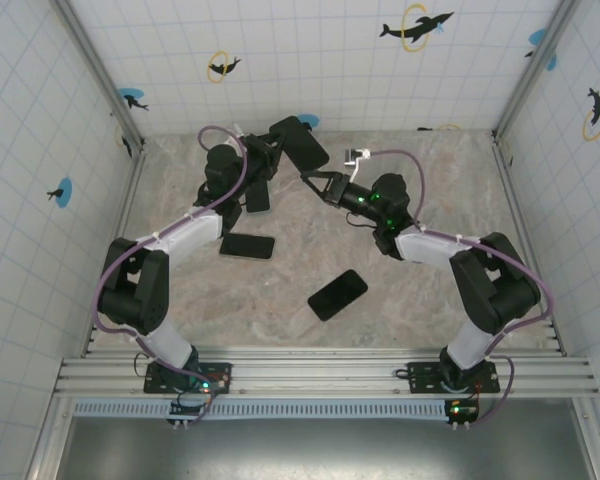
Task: Take the phone out of the phone case
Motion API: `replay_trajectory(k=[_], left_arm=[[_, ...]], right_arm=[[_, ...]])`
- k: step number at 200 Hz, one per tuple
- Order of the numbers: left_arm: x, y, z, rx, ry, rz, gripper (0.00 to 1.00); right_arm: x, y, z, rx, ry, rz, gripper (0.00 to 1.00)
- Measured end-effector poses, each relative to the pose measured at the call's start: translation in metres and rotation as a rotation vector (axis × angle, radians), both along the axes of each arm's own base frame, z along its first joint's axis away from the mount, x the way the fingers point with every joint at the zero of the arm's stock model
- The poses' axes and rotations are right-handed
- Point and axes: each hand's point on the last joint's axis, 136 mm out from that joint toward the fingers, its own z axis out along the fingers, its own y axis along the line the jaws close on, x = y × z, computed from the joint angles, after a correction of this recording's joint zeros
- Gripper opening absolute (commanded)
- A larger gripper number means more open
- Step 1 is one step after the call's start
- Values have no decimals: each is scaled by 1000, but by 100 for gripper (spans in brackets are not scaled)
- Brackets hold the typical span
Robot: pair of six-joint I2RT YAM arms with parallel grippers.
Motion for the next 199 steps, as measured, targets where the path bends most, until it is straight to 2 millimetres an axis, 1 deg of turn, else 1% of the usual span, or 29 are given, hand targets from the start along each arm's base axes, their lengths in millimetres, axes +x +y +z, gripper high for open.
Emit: replay_trajectory(k=[17,34,57,75,86,101,115,129,145,161,182,199], left_arm=[[0,0,2,-17,13,-4,0],[-1,-2,4,-20,11,-17,0],[-2,-3,-3,-4,36,-26,0],[-2,-4,-7,10,45,-29,0],[-2,-4,-9,27,43,-31,0],[-3,-5,-8,60,16,-39,0],[-5,-7,-5,110,-27,-61,0],[-8,-10,1,150,-79,-94,0],[-15,-11,13,199,-174,-151,0],[-19,-10,28,256,-291,-198,0],[-27,-8,47,329,-455,-258,0],[-38,-11,59,377,-586,-321,0]], right_arm=[[-1,0,0,-53,-48,-5,3],[1,0,-11,-125,-72,-15,3],[2,0,-23,-191,-92,-21,2],[2,0,-26,-205,-97,-20,4],[1,0,-26,-206,-99,-14,10],[0,-1,-26,-205,-102,-2,25],[-2,-5,-26,-207,-119,6,33],[-5,-12,-30,-217,-130,15,38],[-4,-24,-39,-237,-142,28,44],[-6,-32,-41,-244,-170,58,46],[-17,-34,-38,-263,-258,130,48],[-26,-35,-37,-279,-325,183,49]])
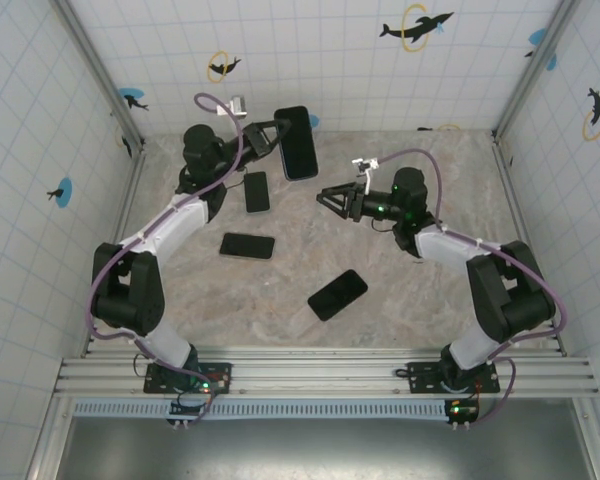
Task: Take the phone out of the phone case
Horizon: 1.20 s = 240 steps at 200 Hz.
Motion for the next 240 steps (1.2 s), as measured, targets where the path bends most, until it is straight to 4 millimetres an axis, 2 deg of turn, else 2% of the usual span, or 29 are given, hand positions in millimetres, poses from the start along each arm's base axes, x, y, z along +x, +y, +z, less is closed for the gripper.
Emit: replay_trajectory(k=[46,85,136,187,240], left_arm=[[-39,-14,21,85,-253,-221,0],[-53,-18,35,108,-367,-317,0],[-58,-19,31,128,-386,-351,0],[-60,-19,31,128,-384,-360,0],[-61,-20,30,125,-371,-369,0]], right_arm=[[-10,5,15,-59,-236,106,53],[-13,7,24,-85,-372,150,50],[-17,19,48,-56,-481,204,42],[-15,25,39,-59,-470,238,27],[-13,26,45,-52,-486,251,23]])
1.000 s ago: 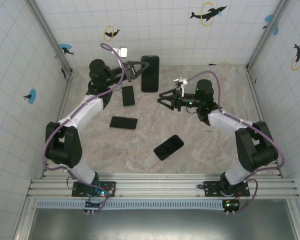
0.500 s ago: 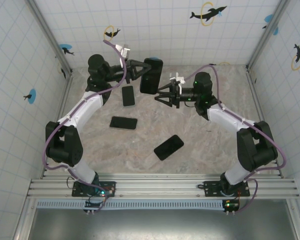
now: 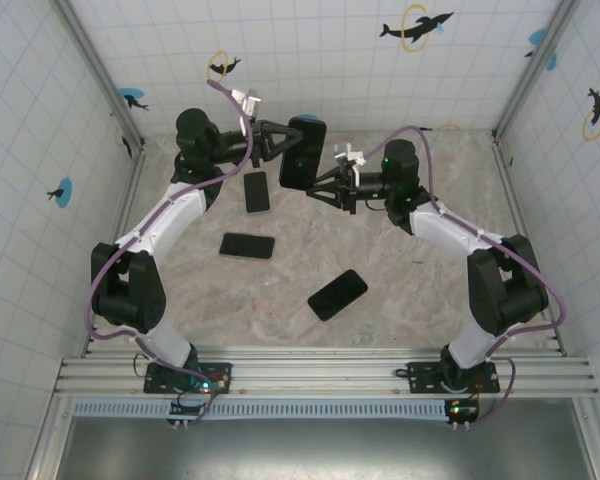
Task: Take the phone out of the phone case
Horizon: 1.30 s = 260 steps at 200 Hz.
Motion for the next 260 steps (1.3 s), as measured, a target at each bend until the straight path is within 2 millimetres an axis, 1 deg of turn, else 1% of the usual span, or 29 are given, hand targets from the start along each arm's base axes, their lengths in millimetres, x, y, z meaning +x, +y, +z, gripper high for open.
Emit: replay_trajectory(k=[27,68,103,132,158,185,217,243,260], left_arm=[[-1,0,1,-1,11,-5,0],[-1,0,1,-1,12,-8,0],[-1,0,1,-1,16,-8,0],[0,0,1,-1,20,-8,0],[0,0,0,-2,33,-10,0],[-2,-1,1,0,28,-22,0],[-4,-1,0,2,27,-32,0],[-4,-1,0,2,31,-34,0],[-5,-1,1,1,28,-40,0]], right_arm=[[1,1,4,0,-8,5,20],[-1,1,0,-10,-9,15,23],[-4,3,-6,-25,-3,31,22],[-2,3,-5,-27,-6,33,20],[-2,4,-3,-25,-9,34,17],[-3,4,-6,-34,12,39,11],[-3,4,-7,-48,5,42,7],[-1,5,-9,-72,-25,36,5],[0,7,-11,-100,-76,19,3]])
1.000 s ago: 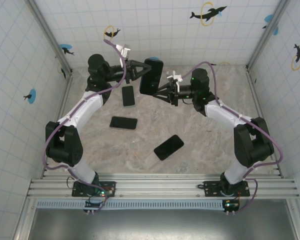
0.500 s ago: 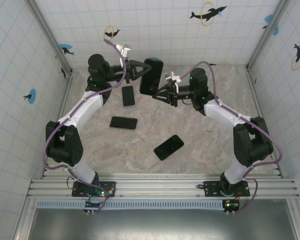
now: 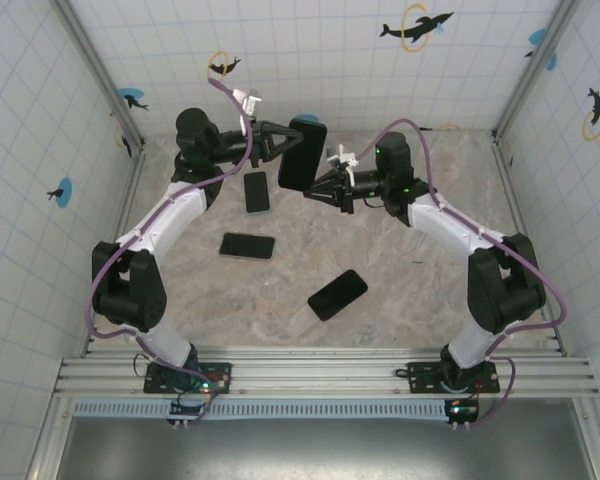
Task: Take the phone out of the phone case
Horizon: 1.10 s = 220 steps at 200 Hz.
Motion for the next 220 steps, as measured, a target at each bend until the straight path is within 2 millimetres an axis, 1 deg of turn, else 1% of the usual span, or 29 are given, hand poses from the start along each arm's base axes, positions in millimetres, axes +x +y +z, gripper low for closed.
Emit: replay_trajectory(k=[27,59,81,104,123,136,147,164,178,195,210,220], left_arm=[[-1,1,1,-2,19,-6,0],[4,1,0,-13,84,15,0],[6,1,-2,-20,106,34,0],[5,-1,-8,-16,132,30,0],[4,-1,-9,-15,139,29,0],[3,-1,-8,-15,139,29,0],[3,0,-7,-16,141,34,0],[4,1,-5,-21,153,59,0],[11,5,-1,-35,174,113,0],[26,13,3,-67,215,204,0],[37,20,-1,-95,281,274,0],[43,24,-6,-112,335,313,0]], right_arm=[[-4,3,-1,-46,-90,-34,2],[8,3,-4,-96,-195,-151,1],[12,-1,-8,-97,-189,-204,1],[19,-1,6,-47,-194,-242,3],[18,-2,14,7,-163,-253,9],[16,-3,18,38,-133,-251,17],[15,-3,19,54,-92,-249,25],[17,-6,20,67,-56,-255,32],[20,-15,18,82,-9,-283,37],[19,-31,13,119,97,-318,41],[19,-42,10,156,186,-345,43],[19,-44,9,181,253,-357,43]])
